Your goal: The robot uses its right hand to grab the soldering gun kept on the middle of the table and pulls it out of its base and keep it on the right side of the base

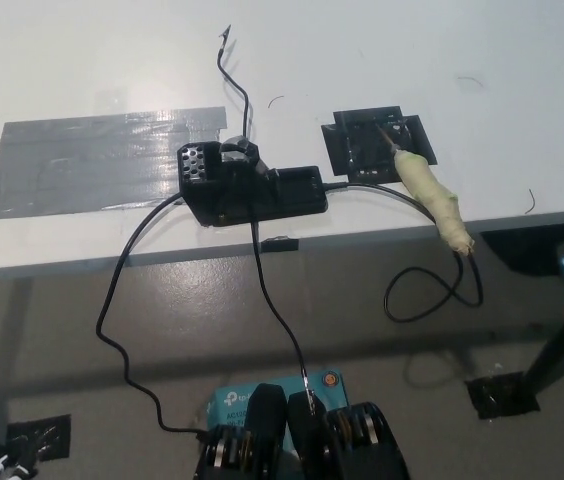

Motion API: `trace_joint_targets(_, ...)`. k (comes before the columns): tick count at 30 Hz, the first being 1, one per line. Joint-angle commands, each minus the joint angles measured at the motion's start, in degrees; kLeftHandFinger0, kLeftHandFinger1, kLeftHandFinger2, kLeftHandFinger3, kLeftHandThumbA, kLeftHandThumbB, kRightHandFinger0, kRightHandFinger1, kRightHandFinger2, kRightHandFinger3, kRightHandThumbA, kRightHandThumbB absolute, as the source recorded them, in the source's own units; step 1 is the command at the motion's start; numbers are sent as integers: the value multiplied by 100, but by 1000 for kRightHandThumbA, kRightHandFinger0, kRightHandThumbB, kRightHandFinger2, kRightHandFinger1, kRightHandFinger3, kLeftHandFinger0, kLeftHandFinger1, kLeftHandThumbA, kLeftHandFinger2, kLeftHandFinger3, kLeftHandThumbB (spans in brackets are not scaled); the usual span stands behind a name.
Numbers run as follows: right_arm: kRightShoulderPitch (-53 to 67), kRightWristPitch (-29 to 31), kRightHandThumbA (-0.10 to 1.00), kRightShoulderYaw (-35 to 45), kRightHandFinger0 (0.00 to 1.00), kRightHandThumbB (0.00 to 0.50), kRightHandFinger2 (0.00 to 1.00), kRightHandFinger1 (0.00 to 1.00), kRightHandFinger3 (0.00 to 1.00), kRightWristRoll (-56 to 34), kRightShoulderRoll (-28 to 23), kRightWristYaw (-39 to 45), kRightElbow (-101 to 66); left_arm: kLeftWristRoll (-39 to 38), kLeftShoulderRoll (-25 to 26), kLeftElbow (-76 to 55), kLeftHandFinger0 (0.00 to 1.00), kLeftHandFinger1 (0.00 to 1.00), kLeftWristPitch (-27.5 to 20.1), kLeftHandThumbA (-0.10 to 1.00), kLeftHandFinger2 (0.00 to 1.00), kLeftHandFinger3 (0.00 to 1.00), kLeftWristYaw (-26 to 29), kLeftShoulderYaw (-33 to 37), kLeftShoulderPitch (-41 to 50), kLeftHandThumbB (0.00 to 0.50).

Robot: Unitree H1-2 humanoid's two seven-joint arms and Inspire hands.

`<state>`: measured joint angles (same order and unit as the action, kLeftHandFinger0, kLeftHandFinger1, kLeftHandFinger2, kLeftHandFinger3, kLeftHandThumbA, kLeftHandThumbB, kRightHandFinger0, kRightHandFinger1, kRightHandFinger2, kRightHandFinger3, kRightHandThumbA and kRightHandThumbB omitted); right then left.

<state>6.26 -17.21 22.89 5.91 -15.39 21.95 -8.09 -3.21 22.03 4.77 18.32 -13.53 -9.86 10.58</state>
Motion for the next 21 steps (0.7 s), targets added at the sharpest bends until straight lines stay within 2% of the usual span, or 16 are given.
trace_joint_targets(1, 26, 35, 443, -74, 1000, 135, 1000, 1000, 1000, -322, -187, -125, -77, 6, 202, -102, 686, 719, -19, 746, 917, 1000, -75, 39, 45, 175)
trace_joint_targets(2, 33, -10, 456, -100, 1000, 150, 1000, 1000, 1000, -318, -208, -135, -92, -3, 198, -59, 696, 719, -30, 745, 924, 1000, -68, 36, 30, 185)
trace_joint_targets(4, -13, -58, 454, -137, 1000, 129, 1000, 1000, 1000, -334, -252, -132, -96, -29, 183, 7, 672, 704, -57, 735, 907, 1000, -55, 21, -31, 174)
trace_joint_targets(7, -17, -110, 456, -201, 1000, 128, 1000, 1000, 1000, -383, -338, -109, -69, -62, 166, -52, 663, 718, -48, 739, 898, 1000, -52, -1, -8, 172)
trace_joint_targets(8, -7, -96, 493, -250, 1000, 148, 1000, 1000, 1000, -355, -396, -97, -32, -57, 179, -41, 661, 719, -55, 744, 900, 1000, -63, 7, -10, 176)
trace_joint_targets(9, 4, -98, 520, -275, 1000, 134, 1000, 1000, 1000, -357, -426, -80, -34, -51, 178, -54, 665, 715, -37, 750, 902, 1000, -55, 8, -8, 192)
trace_joint_targets(11, 49, -162, 531, -370, 1000, 145, 1000, 1000, 1000, -324, -527, -74, -92, -59, 178, -63, 653, 698, 15, 738, 895, 1000, -52, 4, -40, 193)
trace_joint_targets(12, 61, -185, 553, -409, 1000, 132, 1000, 1000, 1000, -355, -579, -45, -95, -62, 178, -64, 651, 695, 1, 739, 894, 1000, -55, 5, -49, 186)
trace_joint_targets(15, 102, -332, 604, -587, 1000, 152, 1000, 1000, 1000, -297, -782, 41, -114, -61, 167, -84, 665, 702, 6, 741, 891, 1000, -44, 5, -46, 164)
trace_joint_targets(16, 94, -369, 605, -634, 1000, 152, 1000, 1000, 1000, -293, -815, 27, -117, -63, 170, -92, 666, 703, 10, 742, 891, 1000, -40, -3, -43, 165)
trace_joint_targets(17, 100, -515, 576, -765, 1000, 125, 1000, 1000, 1000, -216, -951, 81, -128, -74, 159, -95, 654, 697, 52, 738, 876, 1000, -23, -20, -52, 159)
trace_joint_targets(21, 81, -651, 562, -908, 1000, 148, 1000, 1000, 1000, -286, -1104, 69, -105, -78, 167, -77, 663, 693, 50, 738, 889, 1000, -31, -23, -73, 166)
